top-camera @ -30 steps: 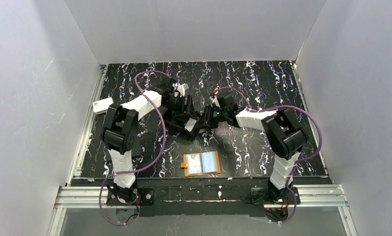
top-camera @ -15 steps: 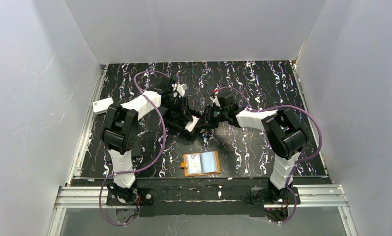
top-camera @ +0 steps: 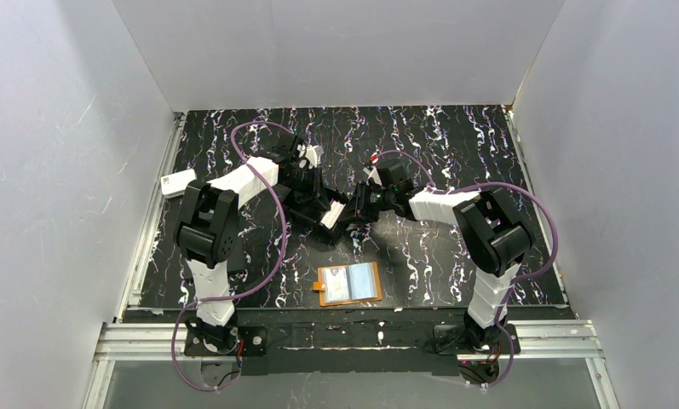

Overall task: Put the credit cards into the card holder
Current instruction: Pick up the credit card from the storage box.

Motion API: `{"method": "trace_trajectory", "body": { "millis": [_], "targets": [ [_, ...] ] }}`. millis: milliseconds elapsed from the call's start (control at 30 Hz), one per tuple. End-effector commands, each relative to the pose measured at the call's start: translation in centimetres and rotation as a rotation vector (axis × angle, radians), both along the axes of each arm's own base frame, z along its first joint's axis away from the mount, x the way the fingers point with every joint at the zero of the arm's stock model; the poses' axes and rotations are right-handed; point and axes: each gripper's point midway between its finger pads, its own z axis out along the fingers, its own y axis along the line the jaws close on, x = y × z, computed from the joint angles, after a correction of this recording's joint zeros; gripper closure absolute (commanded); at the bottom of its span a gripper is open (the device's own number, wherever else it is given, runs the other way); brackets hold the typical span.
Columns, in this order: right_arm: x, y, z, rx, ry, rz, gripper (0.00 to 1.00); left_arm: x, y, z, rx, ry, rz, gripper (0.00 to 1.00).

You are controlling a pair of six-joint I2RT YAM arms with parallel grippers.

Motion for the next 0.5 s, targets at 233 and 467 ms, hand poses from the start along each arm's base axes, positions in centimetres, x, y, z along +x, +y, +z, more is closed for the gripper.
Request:
{"method": "trace_trajectory", "body": {
  "millis": [233,467],
  "targets": [
    [0.1,0.3,0.1,0.02,-0.018,0.024,0.74,-0.4,0.2,3.1,0.01,-0.061,-0.019,0.98],
    [0.1,0.3,0.1,0.019,-0.02,0.026,0.74,-0.1,1.0,4.7,0.051,-0.11,-0.014,0.98]
  ]
}}
